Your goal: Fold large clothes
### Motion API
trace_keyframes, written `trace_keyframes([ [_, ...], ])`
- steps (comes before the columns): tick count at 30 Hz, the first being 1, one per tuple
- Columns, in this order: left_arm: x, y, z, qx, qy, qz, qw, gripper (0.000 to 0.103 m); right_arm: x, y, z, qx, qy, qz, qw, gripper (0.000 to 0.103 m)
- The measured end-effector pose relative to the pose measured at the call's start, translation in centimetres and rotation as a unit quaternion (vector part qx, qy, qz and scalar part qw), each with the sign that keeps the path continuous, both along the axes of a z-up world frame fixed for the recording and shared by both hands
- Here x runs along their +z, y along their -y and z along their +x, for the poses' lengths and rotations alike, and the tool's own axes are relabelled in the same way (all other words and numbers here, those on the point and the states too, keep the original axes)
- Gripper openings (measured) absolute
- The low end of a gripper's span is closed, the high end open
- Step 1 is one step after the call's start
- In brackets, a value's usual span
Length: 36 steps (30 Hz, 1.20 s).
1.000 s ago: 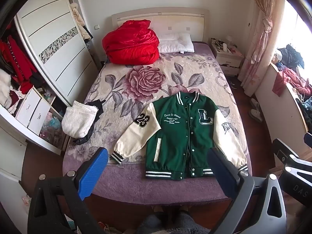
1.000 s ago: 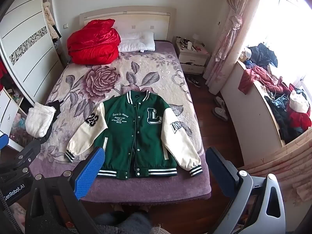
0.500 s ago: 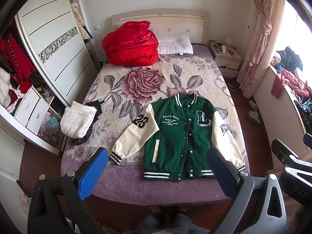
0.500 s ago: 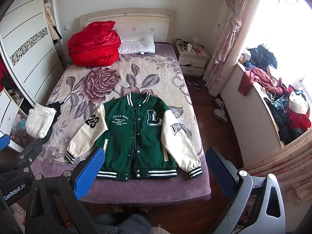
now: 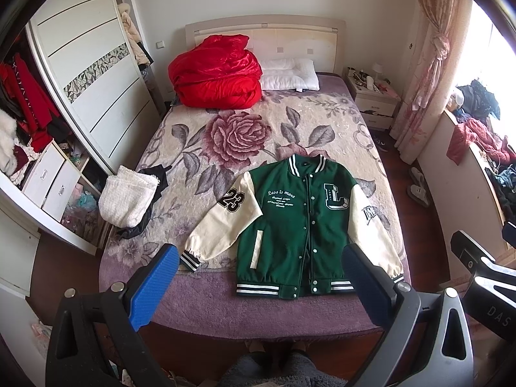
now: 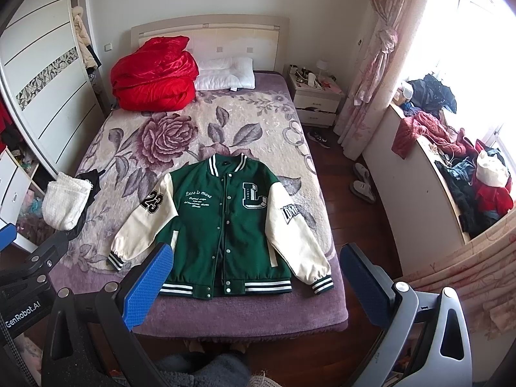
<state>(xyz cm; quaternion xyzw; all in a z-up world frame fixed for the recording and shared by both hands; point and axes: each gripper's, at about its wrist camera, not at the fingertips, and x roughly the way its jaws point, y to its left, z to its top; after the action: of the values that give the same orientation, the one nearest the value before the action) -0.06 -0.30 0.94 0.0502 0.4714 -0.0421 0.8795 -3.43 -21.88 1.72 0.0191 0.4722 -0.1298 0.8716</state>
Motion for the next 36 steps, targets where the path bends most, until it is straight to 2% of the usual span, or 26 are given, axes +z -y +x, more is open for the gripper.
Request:
trace_keyframes([
  [24,0.3,0.2,0.0,0.001,0.0,-0.003,1.0,0.103,0.1,0.0,-0.2,0.0,0.003,-0.001,1.0,0.103],
  [36,0.8,0.6,-0.3,0.0,0.004,-0.007,1.0,0.103,1.4,0.4,-0.4,-0.002,0.006,-0.003,1.0,0.103],
])
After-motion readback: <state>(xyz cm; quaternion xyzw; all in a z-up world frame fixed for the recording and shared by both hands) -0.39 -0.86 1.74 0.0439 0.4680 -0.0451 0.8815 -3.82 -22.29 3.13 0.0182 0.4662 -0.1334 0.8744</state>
